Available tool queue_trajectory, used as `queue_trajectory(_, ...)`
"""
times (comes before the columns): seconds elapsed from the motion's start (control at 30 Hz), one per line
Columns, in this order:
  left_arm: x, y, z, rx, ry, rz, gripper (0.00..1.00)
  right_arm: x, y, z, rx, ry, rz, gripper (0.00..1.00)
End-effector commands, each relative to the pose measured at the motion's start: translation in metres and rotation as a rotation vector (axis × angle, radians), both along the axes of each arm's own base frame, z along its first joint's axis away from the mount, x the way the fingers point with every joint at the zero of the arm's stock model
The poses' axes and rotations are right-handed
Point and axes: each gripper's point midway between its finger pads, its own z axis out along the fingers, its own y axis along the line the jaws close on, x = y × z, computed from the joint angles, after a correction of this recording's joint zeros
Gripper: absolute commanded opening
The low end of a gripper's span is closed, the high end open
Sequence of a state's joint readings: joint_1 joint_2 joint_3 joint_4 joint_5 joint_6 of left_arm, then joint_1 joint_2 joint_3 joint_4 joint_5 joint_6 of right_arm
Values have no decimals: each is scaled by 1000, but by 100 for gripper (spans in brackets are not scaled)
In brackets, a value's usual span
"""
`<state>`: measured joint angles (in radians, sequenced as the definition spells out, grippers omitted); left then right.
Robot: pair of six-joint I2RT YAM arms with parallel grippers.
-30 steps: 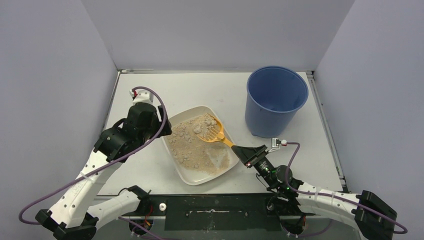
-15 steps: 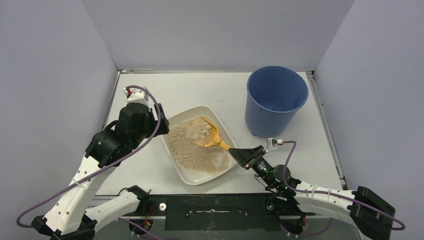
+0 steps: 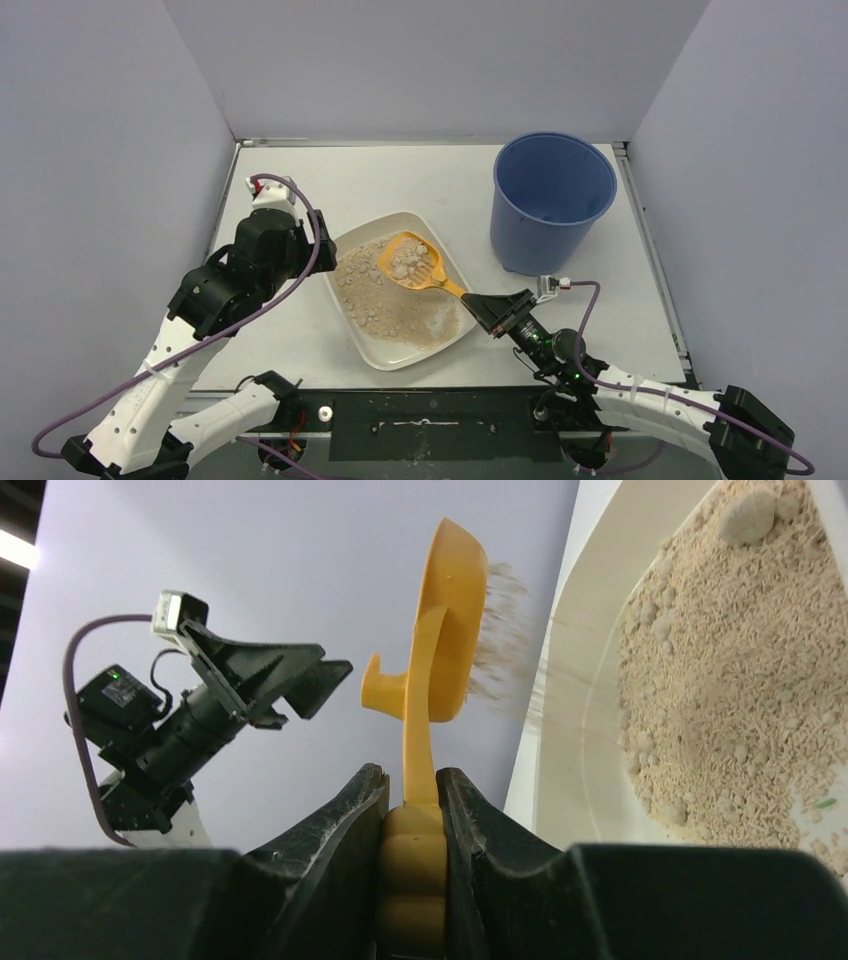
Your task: Clean the litter box
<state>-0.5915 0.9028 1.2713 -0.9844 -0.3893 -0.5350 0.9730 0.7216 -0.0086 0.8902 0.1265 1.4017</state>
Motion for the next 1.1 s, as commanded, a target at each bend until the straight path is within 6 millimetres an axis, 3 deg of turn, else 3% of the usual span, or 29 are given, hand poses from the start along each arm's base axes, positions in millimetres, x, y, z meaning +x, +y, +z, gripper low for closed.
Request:
queue_trajectory(0.0,1,3,7,0,-33,-1,72,-4,-4,-5,-11,-15,12,0)
queue_trajectory(0.07,1,4,7,3,-34,0,73,-8,1,-2,-34,-38,48,0)
queue_trajectory(0.13,1,5,6,6,-37,1,73,9,-18,-25,-28,67,-57,0)
queue_trajectory(0.17,0,5,6,8,-35,-2,73,8,-22,-24,6,66,-66,0)
queue_trajectory(0.27,-1,6,7,11,-37,0,73,-9,5,-5,-60,-16,73,0)
queue_trajectory(0.37,0,6,5,12,-39,-5,73,9,-15,-17,-27,64,-47,0)
queue_trajectory(0.4,0,4,5,9,-36,-10,73,4,-16,-11,7,36,-30,0)
queue_trajectory(0.47,-1,4,6,8,-34,-12,73,-6,4,4,-51,-10,70,0)
queue_trajectory(0.5,0,5,5,12,-36,-10,73,-8,8,2,-91,-14,95,0)
queue_trajectory(0.57,0,5,2,16,-37,-11,73,4,-8,-13,-82,54,-2,0)
queue_trajectory(0.6,0,4,1,16,-34,-14,73,5,-14,-11,-26,49,-25,0)
queue_trajectory(0.7,0,3,1,15,-29,-19,73,-9,6,8,-56,-17,88,0)
queue_trajectory(0.8,2,3,0,17,-37,-17,73,8,-13,-6,-38,47,-36,0)
queue_trajectory(0.83,1,2,0,17,-35,-22,73,2,-13,-2,7,29,-10,0)
queue_trajectory(0.9,1,3,1,23,-31,-21,73,-10,6,10,-37,-19,98,0)
queue_trajectory(0.93,1,4,1,28,-32,-18,73,-9,9,7,-93,-24,103,0)
queue_trajectory(1.0,0,7,1,35,-40,-14,73,10,-11,0,-84,44,-27,0)
queue_trajectory(1.07,0,7,2,33,-46,-15,73,6,-19,6,31,14,-37,0)
